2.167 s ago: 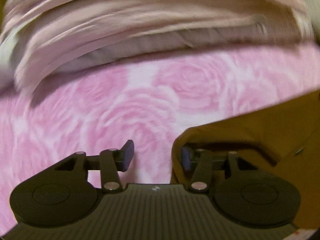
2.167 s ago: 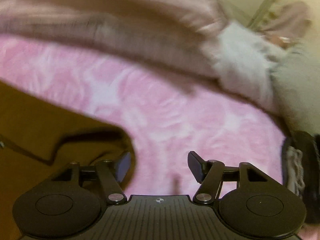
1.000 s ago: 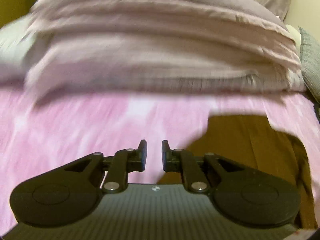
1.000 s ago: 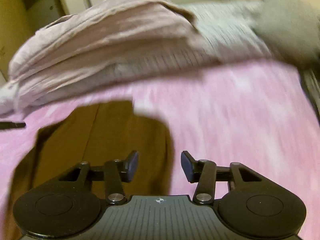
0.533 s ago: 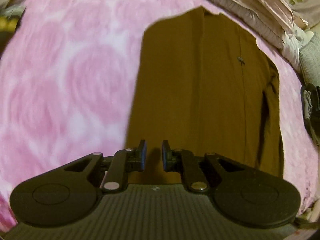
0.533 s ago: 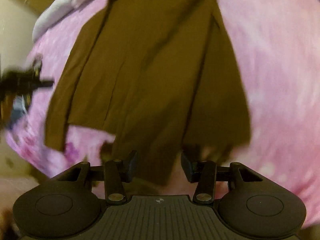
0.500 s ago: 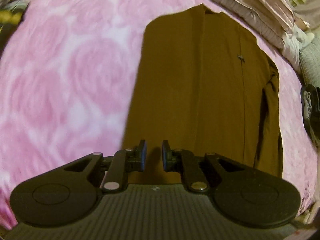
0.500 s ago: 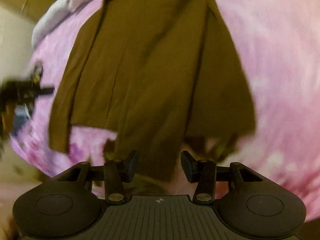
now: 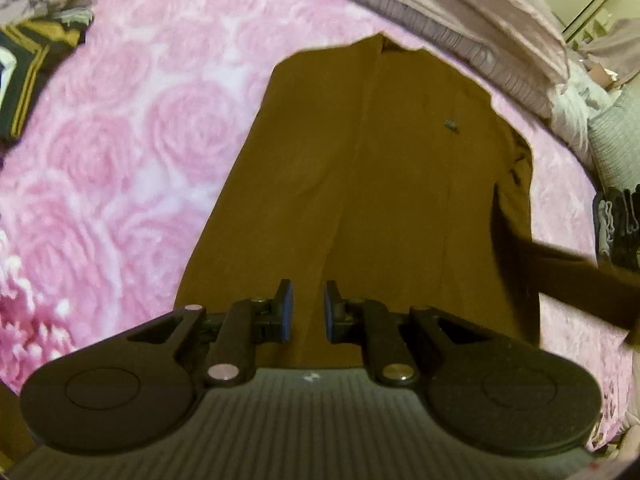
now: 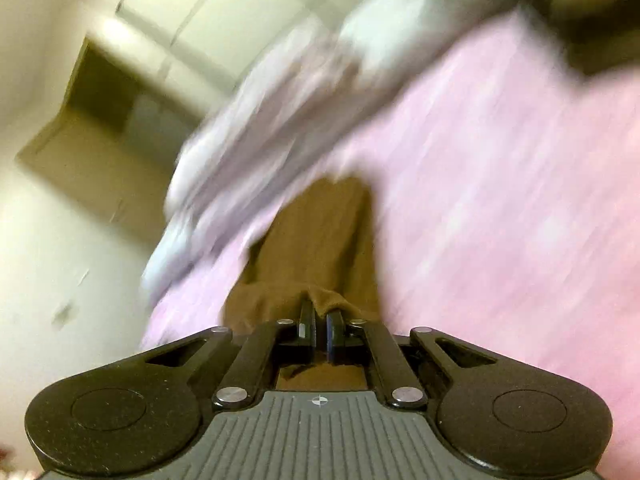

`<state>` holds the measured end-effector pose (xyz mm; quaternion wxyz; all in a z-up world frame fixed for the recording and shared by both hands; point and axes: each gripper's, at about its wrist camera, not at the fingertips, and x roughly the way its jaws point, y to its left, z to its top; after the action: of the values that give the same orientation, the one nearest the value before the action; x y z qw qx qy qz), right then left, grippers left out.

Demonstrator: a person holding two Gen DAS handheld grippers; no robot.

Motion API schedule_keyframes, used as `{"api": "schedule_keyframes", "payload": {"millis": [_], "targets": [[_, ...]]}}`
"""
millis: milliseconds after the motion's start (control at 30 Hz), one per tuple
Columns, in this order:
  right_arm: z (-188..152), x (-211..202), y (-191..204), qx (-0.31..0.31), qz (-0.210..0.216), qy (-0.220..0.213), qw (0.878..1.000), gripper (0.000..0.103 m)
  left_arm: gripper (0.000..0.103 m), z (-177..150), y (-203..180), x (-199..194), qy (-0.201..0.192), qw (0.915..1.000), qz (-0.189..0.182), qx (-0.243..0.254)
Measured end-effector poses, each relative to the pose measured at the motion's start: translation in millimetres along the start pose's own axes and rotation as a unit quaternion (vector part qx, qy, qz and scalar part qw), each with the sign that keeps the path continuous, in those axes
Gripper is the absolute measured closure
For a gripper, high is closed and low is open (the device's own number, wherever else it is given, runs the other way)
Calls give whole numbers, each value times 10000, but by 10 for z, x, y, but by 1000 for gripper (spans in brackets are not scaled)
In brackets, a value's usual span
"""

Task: Fold large clothes

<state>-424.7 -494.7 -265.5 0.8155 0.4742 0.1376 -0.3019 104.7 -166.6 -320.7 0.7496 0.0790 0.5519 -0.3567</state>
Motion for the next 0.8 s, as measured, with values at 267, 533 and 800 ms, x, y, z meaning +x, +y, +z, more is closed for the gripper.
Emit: {"api": "schedule_keyframes", "payload": {"millis": [267, 533, 800], "targets": [[1041, -438, -918, -497, -3079, -767, 9470, 98, 92, -96, -149, -29, -87, 9997, 196, 102], [586, -224, -1397, 809, -3741, -452, 9228, 78, 75, -316, -178, -5, 137, 9946, 605, 829], [-118, 391, -870, 945, -2947, 633, 9488, 74, 56, -719, -293, 251, 462, 9590, 966, 2624]]}}
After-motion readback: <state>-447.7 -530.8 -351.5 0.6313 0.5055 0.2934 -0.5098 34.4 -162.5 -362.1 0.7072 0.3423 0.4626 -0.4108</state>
